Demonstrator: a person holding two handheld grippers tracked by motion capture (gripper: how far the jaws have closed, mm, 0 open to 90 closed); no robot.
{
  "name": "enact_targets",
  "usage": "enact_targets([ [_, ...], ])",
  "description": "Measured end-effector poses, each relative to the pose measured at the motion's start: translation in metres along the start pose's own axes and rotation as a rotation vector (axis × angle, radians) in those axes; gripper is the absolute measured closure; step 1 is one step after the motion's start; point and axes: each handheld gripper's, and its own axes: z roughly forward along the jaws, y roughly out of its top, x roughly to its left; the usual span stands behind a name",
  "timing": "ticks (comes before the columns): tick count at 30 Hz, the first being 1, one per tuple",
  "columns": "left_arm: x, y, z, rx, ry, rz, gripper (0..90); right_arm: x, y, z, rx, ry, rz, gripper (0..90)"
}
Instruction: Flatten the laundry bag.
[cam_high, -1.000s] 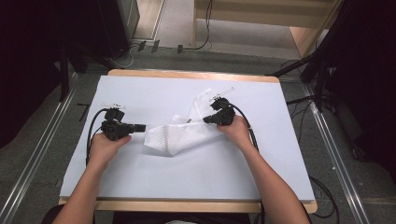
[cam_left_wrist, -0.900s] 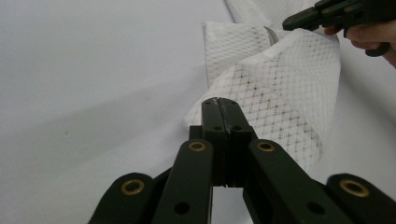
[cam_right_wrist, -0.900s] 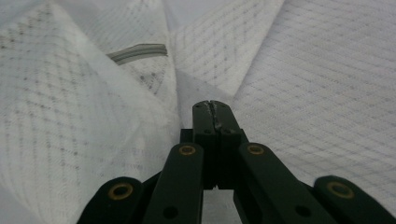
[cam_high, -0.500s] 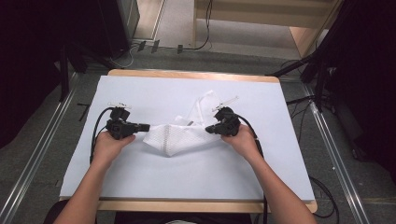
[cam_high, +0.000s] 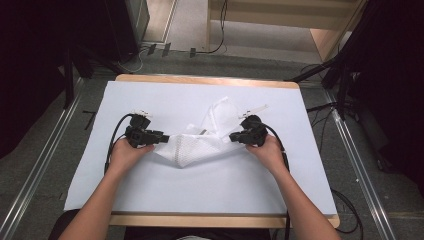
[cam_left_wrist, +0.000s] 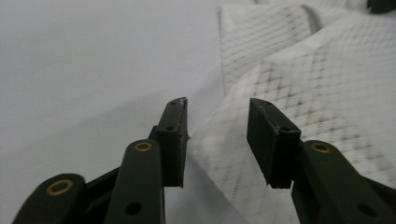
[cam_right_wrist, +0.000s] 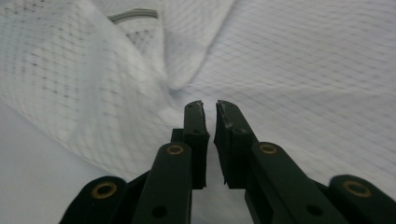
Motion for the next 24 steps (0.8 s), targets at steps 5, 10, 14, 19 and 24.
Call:
enact_targets([
  [5, 0.001, -0.005, 0.004, -0.021, -0.039, -0.014, 63.9, -0.016, -0.011, -0.007, -0.024, -0.053, 0.02, 69.7],
  [10, 0.0, -0.009, 0.006, -0.03, -0.026, -0.007, 81.2, -0.034, -0.018, -0.012, -0.056, -0.099, 0.066, 62.9],
  [14, 0.0, -0.008, 0.007, -0.02, -0.038, -0.019, 89.7, -0.044, -0.019, -0.015, -0.072, -0.118, 0.089, 59.4],
  [19, 0.002, -0.005, -0.005, -0.058, -0.064, -0.041, 90.0, -0.052, -0.02, -0.023, -0.084, -0.132, 0.1, 61.3],
  [24, -0.003, -0.003, -0.025, -0.131, -0.096, -0.036, 90.0, -0.051, -0.018, -0.029, -0.091, -0.115, 0.113, 74.6],
])
